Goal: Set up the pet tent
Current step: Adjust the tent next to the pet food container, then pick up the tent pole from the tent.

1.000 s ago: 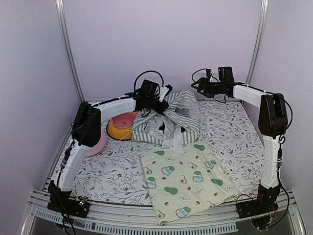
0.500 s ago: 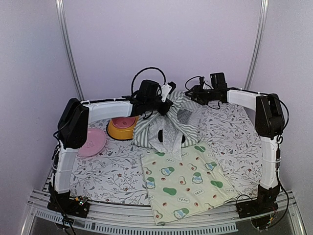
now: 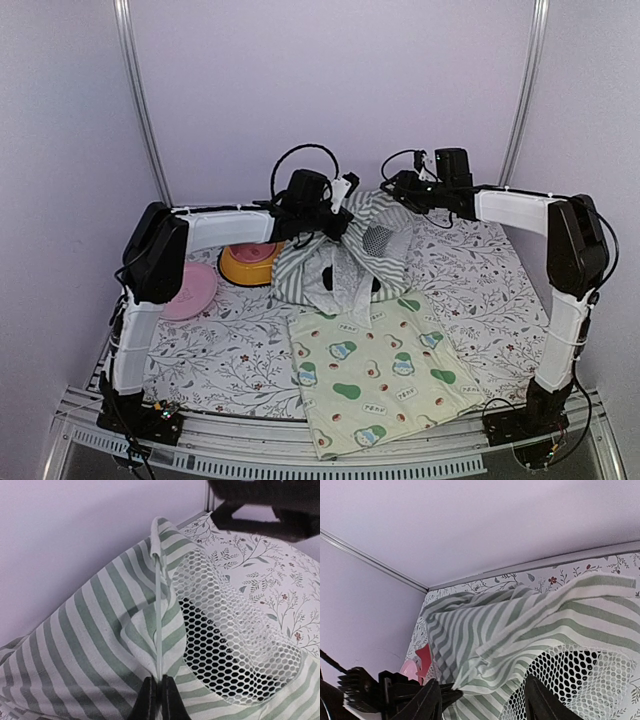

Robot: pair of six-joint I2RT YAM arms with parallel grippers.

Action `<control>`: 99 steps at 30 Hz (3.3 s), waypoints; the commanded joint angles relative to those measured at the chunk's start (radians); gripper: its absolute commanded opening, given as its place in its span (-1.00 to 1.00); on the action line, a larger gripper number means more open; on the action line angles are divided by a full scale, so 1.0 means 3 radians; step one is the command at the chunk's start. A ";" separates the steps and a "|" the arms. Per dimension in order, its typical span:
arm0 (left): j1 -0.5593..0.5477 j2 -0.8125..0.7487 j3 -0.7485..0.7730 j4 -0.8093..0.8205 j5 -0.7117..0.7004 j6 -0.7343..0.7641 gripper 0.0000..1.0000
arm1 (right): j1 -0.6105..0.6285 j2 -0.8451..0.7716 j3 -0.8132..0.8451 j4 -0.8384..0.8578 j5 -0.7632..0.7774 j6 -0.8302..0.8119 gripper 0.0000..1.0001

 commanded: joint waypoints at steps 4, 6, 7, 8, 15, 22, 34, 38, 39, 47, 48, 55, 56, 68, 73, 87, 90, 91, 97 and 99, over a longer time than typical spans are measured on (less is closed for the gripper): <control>-0.0045 0.0208 0.0109 -0.0362 0.0138 -0.0030 -1.00 | 0.0026 0.0243 0.0448 -0.0078 0.0146 -0.0076 0.16; -0.0045 0.0219 0.0123 -0.0359 0.0139 -0.0031 -1.00 | 0.0039 0.0340 0.0555 -0.0153 0.0175 -0.0113 0.14; -0.0038 0.0228 0.0129 -0.0362 0.0143 -0.0030 -1.00 | 0.0041 0.0377 0.0589 -0.0175 0.0183 -0.0116 0.13; -0.0040 0.0234 0.0134 -0.0362 0.0149 -0.0031 -1.00 | 0.0045 0.0421 0.0627 -0.0198 0.0193 -0.0113 0.11; -0.0035 0.0259 0.0139 -0.0356 0.0171 -0.0030 -1.00 | 0.0048 0.0737 0.0962 -0.0349 0.0217 -0.0087 0.00; -0.0023 0.0318 0.0200 -0.0374 0.0201 -0.0047 -1.00 | 0.0143 0.0768 0.0982 -0.0434 0.0243 -0.0098 -0.28; -0.0011 0.0407 0.0305 -0.0359 0.0272 -0.0093 -1.00 | 0.0246 0.0627 0.0695 -0.0347 0.0223 -0.0055 -0.89; -0.0015 0.0433 0.0329 -0.0360 0.0299 -0.0102 -1.00 | 0.0290 0.0598 0.0634 -0.0329 0.0194 -0.0052 -0.93; -0.0015 0.0441 0.0337 -0.0364 0.0305 -0.0106 -1.00 | 0.0296 0.0588 0.0611 -0.0310 0.0171 -0.0046 -0.92; 0.0000 0.0632 0.0630 -0.0396 0.0387 -0.0184 -1.00 | 0.0519 0.0500 0.0392 -0.0198 0.0078 0.0012 -1.00; 0.0002 0.0672 0.0686 -0.0418 0.0397 -0.0195 -1.00 | 0.0551 0.0471 0.0347 -0.0172 0.0093 0.0012 -1.00; 0.0039 0.0791 0.0868 -0.0396 0.0499 -0.0314 -1.00 | 0.0593 0.0432 0.0149 -0.0085 0.0138 -0.0017 -1.00; 0.0041 0.0797 0.0882 -0.0403 0.0496 -0.0316 -1.00 | 0.0576 0.0436 0.0158 -0.0100 0.0158 -0.0043 -1.00; 0.0158 0.0596 0.0891 -0.0516 0.0643 -0.0519 -0.50 | 0.0393 0.0277 0.0193 -0.0120 0.0029 -0.0099 -0.69; 0.0226 -0.0105 0.0196 -0.0496 0.0566 -0.0555 0.25 | 0.0268 0.0134 0.0150 -0.0068 -0.0068 -0.0217 -0.35; 0.0251 -0.2344 -0.2648 -0.1017 -0.0182 -0.1150 0.34 | 0.0129 0.0461 0.0338 -0.0151 -0.0269 -0.0673 0.03; 0.0189 -0.2637 -0.2956 -0.1164 -0.0310 -0.1362 0.36 | 0.0126 0.0452 0.0234 -0.0151 -0.0067 -0.0736 0.08; 0.0166 -0.2715 -0.3021 -0.1212 -0.0368 -0.1414 0.37 | 0.0125 0.0432 0.0180 -0.0103 -0.0022 -0.0756 0.08; 0.0138 -0.2807 -0.3236 -0.1307 -0.0574 -0.1547 0.40 | 0.0125 0.0477 0.0032 0.0255 0.0105 -0.0899 0.12; 0.0137 -0.2734 -0.3236 -0.1280 -0.0618 -0.1476 0.40 | 0.0126 0.0523 0.0008 0.0402 0.0124 -0.0934 0.12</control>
